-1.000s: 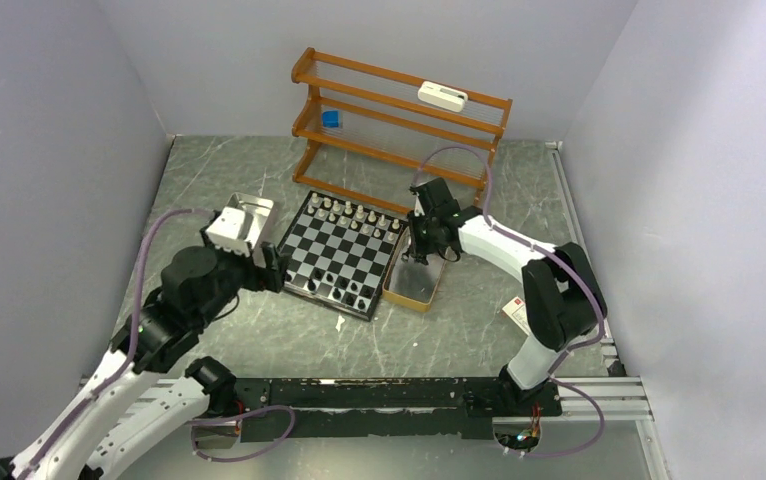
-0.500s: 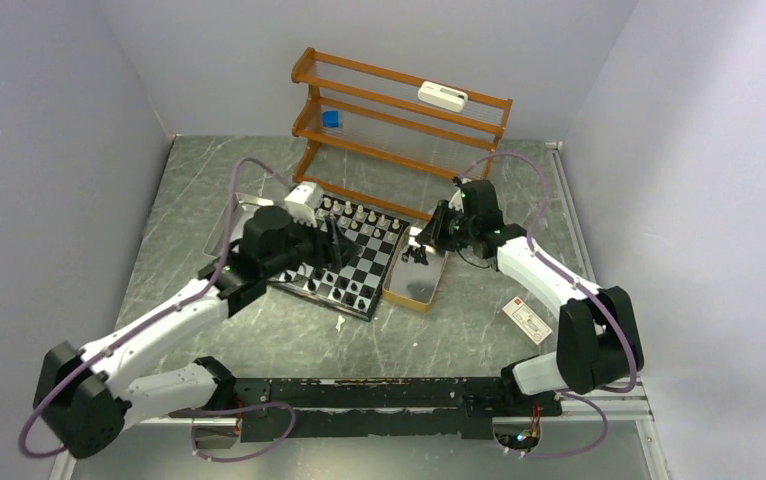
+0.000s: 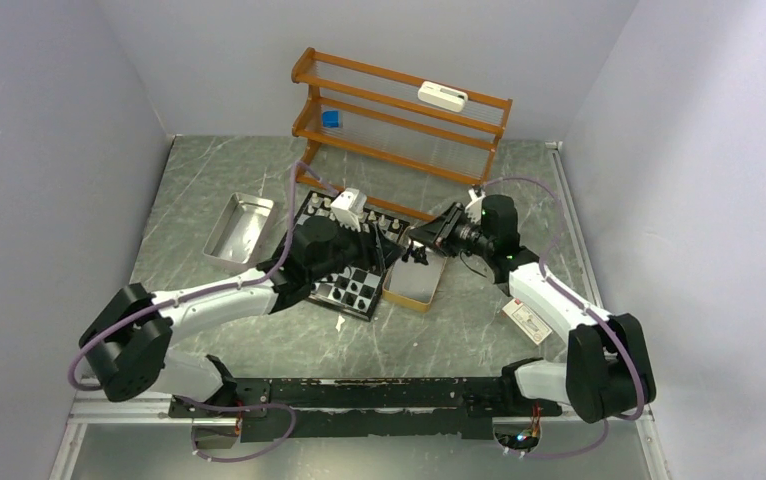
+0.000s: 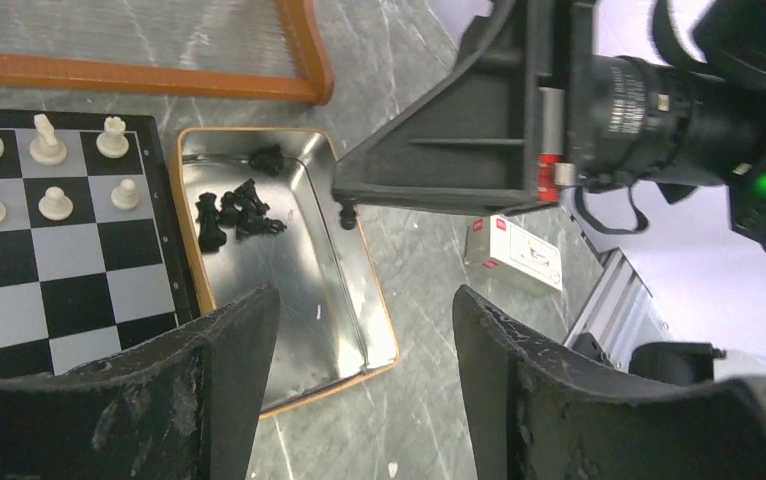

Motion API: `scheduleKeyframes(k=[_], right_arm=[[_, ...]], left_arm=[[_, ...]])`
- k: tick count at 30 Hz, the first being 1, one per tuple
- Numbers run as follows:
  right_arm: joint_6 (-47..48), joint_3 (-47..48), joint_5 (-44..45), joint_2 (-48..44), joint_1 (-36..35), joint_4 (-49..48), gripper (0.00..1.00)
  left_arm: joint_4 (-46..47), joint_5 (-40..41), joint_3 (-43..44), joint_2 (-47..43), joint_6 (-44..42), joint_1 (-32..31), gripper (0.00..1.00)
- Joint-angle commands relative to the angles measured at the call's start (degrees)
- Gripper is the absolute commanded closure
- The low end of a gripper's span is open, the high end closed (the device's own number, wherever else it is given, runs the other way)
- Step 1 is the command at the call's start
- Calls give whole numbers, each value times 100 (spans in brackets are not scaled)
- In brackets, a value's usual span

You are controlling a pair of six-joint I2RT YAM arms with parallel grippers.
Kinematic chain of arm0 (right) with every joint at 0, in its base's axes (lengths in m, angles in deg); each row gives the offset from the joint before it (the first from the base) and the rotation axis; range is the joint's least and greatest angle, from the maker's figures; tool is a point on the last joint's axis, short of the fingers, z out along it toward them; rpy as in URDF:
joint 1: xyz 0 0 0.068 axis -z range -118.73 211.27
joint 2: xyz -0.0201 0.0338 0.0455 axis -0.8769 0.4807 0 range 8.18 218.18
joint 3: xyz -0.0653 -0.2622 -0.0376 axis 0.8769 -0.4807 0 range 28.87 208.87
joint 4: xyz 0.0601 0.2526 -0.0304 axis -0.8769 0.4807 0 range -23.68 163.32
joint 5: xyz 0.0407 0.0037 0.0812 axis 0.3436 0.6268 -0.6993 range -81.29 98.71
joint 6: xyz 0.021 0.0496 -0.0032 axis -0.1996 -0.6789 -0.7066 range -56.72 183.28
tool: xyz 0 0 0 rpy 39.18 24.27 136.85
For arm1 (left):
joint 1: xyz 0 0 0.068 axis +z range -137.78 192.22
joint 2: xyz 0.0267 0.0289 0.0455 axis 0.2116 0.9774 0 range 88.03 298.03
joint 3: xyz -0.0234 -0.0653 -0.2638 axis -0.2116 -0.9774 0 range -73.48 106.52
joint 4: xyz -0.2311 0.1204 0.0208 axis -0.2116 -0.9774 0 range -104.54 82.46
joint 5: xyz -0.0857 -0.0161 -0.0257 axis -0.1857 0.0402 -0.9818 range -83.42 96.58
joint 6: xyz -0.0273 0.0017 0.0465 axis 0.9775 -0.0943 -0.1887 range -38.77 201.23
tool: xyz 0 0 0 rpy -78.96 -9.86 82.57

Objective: Set up the chess pieces on the board
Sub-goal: Place the chess piece on the chessboard.

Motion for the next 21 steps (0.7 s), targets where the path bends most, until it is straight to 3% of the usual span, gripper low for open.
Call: scheduleKeyframes(k=[1,12,21], right_arm=[[-744,-98,-158,-317,162,-649,80],[-1084,-169,-395,-439,284,-933,80],[-1179,-213,-379,-474,284,-1061,80]], left_arm=[[972,272,27,341,136,-73,31],[1822,-29,258,951,91,-88,37],[1758,117,620,1223,-33,-106,43]])
